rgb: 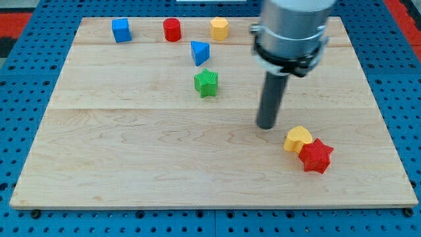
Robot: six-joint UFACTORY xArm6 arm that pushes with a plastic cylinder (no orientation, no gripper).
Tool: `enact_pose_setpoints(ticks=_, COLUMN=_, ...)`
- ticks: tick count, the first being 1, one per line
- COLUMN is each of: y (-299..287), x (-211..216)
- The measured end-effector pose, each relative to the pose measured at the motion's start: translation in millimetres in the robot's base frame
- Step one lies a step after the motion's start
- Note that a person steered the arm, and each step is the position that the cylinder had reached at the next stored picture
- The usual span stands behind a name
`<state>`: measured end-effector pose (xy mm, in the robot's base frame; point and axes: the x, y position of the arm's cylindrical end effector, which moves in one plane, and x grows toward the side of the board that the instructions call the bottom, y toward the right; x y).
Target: Slightly move the yellow heart to the right
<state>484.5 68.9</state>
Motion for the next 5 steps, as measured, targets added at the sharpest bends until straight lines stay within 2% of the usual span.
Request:
enact_pose_setpoints(ticks=1, y=-2, x=30)
enact_pose_setpoints(ticks=3, y=46, x=31)
enact_pose_setpoints(ticks=5, y=53, x=33)
